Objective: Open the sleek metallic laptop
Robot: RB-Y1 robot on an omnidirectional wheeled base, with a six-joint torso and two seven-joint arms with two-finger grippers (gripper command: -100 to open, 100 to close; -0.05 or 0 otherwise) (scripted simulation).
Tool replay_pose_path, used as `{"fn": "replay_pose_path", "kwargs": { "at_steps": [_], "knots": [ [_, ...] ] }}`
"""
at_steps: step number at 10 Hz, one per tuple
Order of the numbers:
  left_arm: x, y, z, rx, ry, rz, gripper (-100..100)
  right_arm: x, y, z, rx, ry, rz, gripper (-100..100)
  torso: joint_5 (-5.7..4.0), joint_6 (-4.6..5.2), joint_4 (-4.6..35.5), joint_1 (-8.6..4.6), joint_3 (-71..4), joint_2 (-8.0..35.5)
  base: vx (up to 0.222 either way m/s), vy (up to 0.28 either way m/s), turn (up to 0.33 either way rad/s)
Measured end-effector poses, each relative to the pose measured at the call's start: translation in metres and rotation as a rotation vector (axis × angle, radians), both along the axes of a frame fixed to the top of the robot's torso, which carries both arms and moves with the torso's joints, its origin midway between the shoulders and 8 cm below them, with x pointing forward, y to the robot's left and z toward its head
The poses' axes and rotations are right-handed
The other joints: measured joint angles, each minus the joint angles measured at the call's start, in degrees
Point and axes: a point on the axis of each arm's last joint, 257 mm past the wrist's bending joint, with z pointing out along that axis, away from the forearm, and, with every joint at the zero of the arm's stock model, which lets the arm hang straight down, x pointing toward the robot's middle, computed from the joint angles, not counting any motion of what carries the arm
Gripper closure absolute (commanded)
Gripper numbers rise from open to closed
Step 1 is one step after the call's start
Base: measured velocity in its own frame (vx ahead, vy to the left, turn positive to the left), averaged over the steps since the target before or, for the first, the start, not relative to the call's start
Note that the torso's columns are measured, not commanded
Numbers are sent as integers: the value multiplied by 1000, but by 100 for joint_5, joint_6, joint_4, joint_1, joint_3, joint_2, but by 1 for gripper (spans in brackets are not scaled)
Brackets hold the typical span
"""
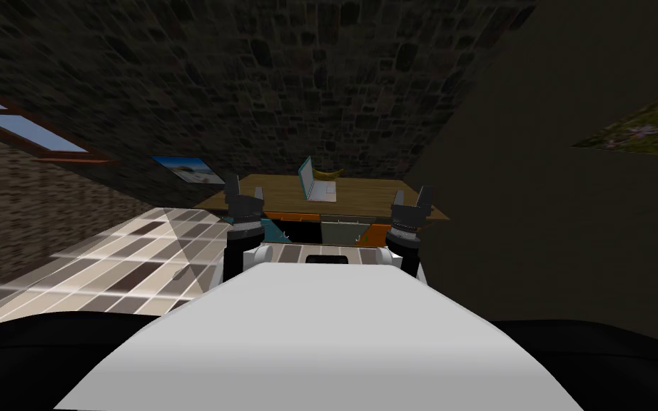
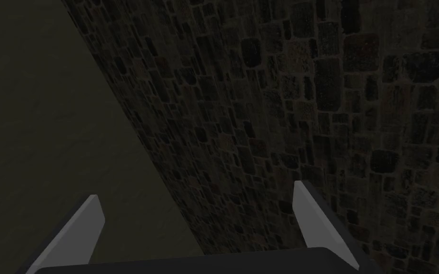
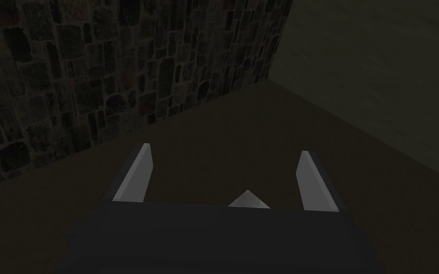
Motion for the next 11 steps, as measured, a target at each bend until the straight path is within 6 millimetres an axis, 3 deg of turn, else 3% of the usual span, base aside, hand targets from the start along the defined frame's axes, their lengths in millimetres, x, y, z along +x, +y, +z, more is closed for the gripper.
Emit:
{"fn": "replay_pose_path", "kwargs": {
  "at_steps": [2,9,10,11],
  "knots": [
    [0,0,0,0,0,0,0,0,0,0,0,0,0,0,0,0,600,0,-1200,597,0,0,0],
    [0,0,0,0,0,0,0,0,0,0,0,0,0,0,0,0,3537,0,-7073,3539,0,0,0],
    [0,0,0,0,0,0,-100,0,0,0,0,0,0,0,0,0,3960,0,-7919,3962,6,-3,-36],
    [1,-1,-2,14,9,-4,-100,0,0,0,0,0,0,0,0,1,4149,0,-8314,4155,3,-6,-69]
  ]
}}
